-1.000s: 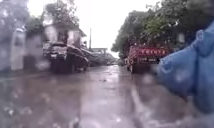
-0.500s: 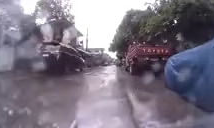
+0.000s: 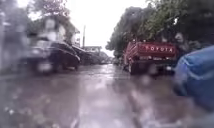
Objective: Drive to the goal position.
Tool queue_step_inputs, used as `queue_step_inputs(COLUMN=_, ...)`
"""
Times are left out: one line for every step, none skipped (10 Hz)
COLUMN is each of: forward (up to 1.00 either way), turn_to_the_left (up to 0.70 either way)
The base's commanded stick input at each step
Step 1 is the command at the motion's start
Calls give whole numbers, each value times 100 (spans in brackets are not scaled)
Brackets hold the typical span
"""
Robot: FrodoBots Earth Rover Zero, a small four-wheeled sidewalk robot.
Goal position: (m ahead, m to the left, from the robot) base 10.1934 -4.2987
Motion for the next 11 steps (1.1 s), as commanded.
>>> queue_step_inputs(forward=100, turn_to_the_left=0)
queue_step_inputs(forward=100, turn_to_the_left=0)
queue_step_inputs(forward=100, turn_to_the_left=-8)
queue_step_inputs(forward=100, turn_to_the_left=-27)
queue_step_inputs(forward=100, turn_to_the_left=-27)
queue_step_inputs(forward=100, turn_to_the_left=-27)
queue_step_inputs(forward=100, turn_to_the_left=-13)
queue_step_inputs(forward=100, turn_to_the_left=0)
queue_step_inputs(forward=100, turn_to_the_left=0)
queue_step_inputs(forward=100, turn_to_the_left=0)
queue_step_inputs(forward=100, turn_to_the_left=0)
